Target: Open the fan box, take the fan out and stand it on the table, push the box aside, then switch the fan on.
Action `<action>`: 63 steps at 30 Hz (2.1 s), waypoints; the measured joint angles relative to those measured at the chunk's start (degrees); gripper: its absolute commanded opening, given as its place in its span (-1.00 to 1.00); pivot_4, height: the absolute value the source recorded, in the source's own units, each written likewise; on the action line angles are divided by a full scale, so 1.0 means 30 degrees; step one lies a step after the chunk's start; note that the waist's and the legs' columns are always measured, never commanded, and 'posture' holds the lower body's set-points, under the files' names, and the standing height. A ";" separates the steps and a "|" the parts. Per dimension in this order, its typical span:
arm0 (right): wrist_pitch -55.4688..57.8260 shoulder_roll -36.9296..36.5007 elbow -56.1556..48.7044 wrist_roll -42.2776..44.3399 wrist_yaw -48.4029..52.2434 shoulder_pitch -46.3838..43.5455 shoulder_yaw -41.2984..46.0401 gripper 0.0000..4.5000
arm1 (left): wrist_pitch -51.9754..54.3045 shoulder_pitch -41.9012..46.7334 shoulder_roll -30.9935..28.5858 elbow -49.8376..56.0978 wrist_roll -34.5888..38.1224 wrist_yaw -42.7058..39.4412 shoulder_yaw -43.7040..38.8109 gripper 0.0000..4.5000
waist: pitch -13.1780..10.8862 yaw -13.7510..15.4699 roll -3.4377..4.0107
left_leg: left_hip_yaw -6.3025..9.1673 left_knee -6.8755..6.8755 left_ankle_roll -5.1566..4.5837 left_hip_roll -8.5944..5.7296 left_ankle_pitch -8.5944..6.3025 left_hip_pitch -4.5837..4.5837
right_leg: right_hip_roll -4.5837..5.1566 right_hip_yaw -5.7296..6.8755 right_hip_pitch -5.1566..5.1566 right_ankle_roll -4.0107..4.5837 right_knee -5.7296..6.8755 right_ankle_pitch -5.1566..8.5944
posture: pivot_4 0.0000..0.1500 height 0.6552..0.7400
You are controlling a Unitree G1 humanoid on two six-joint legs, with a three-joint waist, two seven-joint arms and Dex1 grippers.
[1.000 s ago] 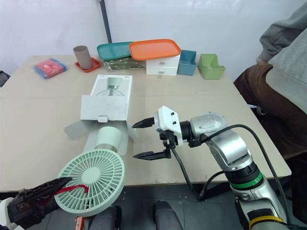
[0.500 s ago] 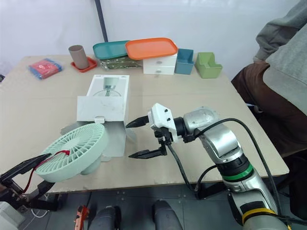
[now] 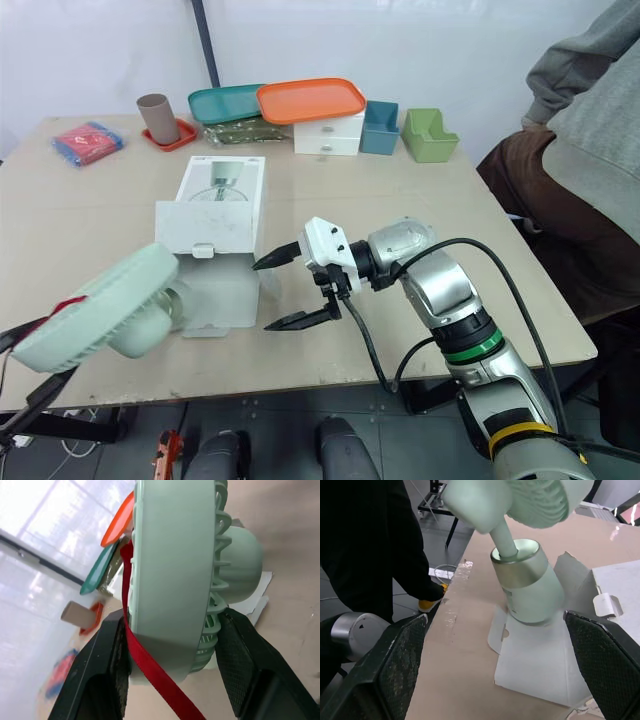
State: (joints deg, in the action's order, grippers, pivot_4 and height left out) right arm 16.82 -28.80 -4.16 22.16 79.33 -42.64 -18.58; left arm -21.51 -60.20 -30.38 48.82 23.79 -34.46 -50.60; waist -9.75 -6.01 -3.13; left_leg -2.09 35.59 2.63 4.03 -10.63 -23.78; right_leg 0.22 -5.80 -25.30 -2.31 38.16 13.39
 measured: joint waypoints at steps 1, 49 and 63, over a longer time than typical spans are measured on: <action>-0.0042 0.0032 0.0011 -0.0002 0.0099 -0.0061 -0.0001 1.00 | 0.0543 0.0332 -0.0003 -0.0553 0.0531 0.0071 -0.0526 -0.03 | -0.0004 -0.0007 0.0006 | 0.0019 0.0001 0.0000 0.0000 0.0000 0.0002 | -0.0014 -0.0001 0.0000 0.0002 0.0000 -0.0001 | 1.00 1.00; 0.1846 -0.0303 -0.2442 0.0039 -0.2273 0.1598 0.0068 1.00 | 1.6979 1.7086 -0.7039 -0.7687 -0.0971 0.3415 0.0451 -0.03 | 0.0007 0.0103 -0.0086 | 0.0203 -0.0004 0.0039 0.0036 -0.0024 -0.0117 | -0.0116 0.0100 -0.0009 -0.0041 0.0024 -0.0024 | 1.00 1.00; 0.2433 -0.0538 -0.3111 0.0410 -0.2669 0.1982 0.0179 1.00 | 2.0616 1.7545 -0.7310 -0.6605 -0.1250 0.2603 0.0323 -0.03 | 0.0006 0.0131 -0.0096 | 0.0212 0.0010 0.0039 0.0036 -0.0024 -0.0129 | -0.0112 0.0109 -0.0007 -0.0051 0.0022 -0.0029 | 1.00 1.00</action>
State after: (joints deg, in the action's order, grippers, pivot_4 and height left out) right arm 24.12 -30.41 -13.50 23.40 71.32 -36.70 -18.04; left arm 40.34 -7.56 -52.31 29.00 20.04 -26.65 -49.63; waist -9.74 -5.62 -3.41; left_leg -1.46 35.62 2.75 4.14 -10.70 -24.17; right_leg -0.11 -5.47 -25.32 -2.46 38.23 13.30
